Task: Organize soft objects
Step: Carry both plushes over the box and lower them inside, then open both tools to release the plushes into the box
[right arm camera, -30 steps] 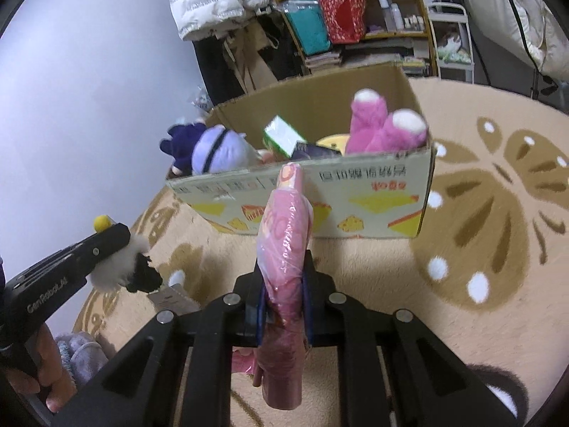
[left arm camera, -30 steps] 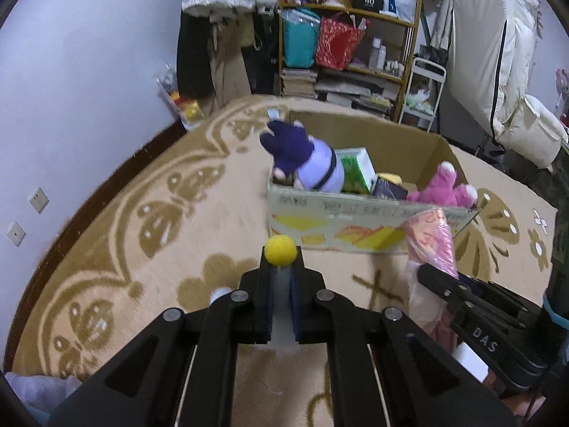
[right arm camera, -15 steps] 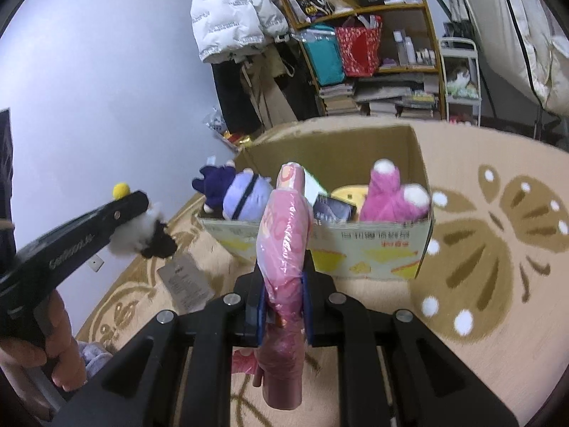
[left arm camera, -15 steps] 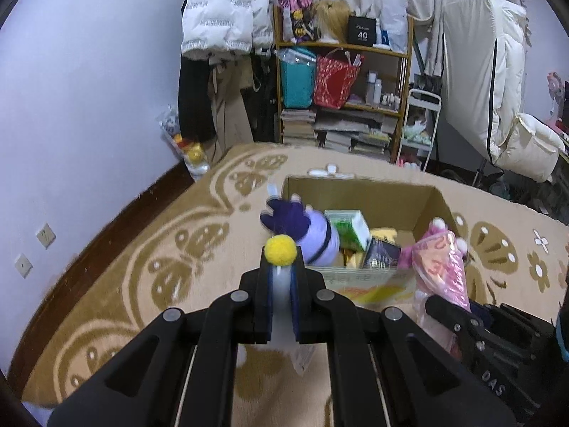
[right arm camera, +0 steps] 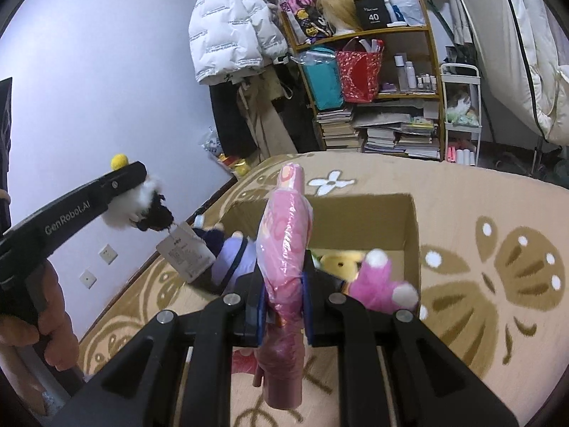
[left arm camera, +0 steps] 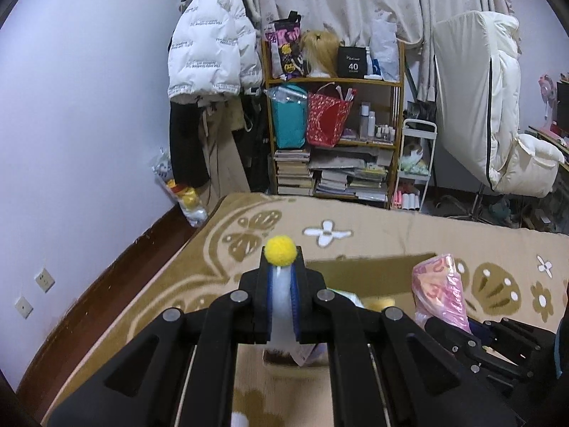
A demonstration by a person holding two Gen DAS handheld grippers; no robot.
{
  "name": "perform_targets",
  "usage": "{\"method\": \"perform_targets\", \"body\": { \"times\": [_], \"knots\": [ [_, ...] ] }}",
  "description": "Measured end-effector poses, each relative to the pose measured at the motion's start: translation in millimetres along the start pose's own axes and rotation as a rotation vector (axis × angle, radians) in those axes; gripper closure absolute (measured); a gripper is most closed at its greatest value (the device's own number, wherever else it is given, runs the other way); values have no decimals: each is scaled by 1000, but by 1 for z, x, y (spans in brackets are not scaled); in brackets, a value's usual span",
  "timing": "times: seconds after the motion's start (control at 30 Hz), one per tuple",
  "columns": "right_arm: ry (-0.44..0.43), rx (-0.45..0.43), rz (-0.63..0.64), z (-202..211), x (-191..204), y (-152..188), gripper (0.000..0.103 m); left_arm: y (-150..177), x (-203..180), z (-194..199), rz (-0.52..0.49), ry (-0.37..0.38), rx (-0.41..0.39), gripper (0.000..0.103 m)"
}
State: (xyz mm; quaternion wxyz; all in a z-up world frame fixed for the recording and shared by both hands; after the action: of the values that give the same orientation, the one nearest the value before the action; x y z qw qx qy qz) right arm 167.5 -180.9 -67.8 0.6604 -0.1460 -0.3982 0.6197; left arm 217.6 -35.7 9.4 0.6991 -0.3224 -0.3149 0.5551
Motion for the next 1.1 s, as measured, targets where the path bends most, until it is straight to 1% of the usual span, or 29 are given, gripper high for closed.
{"method": "perform_targets", "body": {
  "times": [0.13, 0.27, 0.4, 0.53, 0.63, 0.73, 0.8, 0.87, 0.93, 1.0, 1.03, 1.07, 1.1],
  "knots": [
    [11, 4, -33, -7, -13, -11, 86, -14, -9, -9, -11, 19, -16, 96],
    [6, 13, -96, -18, -31, -23, 86, -14, -21, -21, -18, 38, -14, 95],
    [16, 35, -124, -32, -41, -30, 86, -5, -36, -40, -26, 72, 20, 95],
    [-11, 76, -166, -49, -47, -28, 85, 8, -49, -56, -50, 79, 60, 94],
    [-18, 105, -183, -60, -48, -23, 82, 15, -53, -64, -54, 82, 85, 92],
    [-15, 111, -183, -63, -47, -19, 79, 24, -53, -71, -54, 74, 118, 91],
    [-15, 106, -181, -63, -47, -19, 79, 30, -51, -73, -49, 70, 135, 88],
    [-17, 102, -178, -61, -47, -18, 74, 34, -47, -75, -37, 69, 148, 88],
    [-11, 99, -168, -57, -46, -19, 67, 37, -45, -74, -35, 67, 160, 86],
    [-8, 96, -150, -52, -44, -18, 63, 39, -44, -73, -41, 58, 168, 83],
    [-5, 90, -143, -48, -43, -18, 60, 40, -43, -71, -40, 54, 173, 79],
    [-3, 87, -138, -45, -42, -18, 57, 40, -42, -70, -38, 54, 177, 77],
    [-2, 84, -136, -42, -42, -18, 53, 41, -40, -68, -31, 55, 182, 77]
  ]
}}
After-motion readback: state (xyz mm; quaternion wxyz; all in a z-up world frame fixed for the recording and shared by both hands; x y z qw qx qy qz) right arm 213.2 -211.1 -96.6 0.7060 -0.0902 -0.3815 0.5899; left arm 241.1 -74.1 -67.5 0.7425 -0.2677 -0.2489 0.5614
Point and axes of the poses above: each gripper's, at about its wrist camera, not at the fingertips, and z roughly against the way its jaws point, x to its left, y to its underside, the point moved 7 cm from there along -z, roughly the way its jaws point, and after that the axes turned 6 degrees about x, right-handed, at the moved point
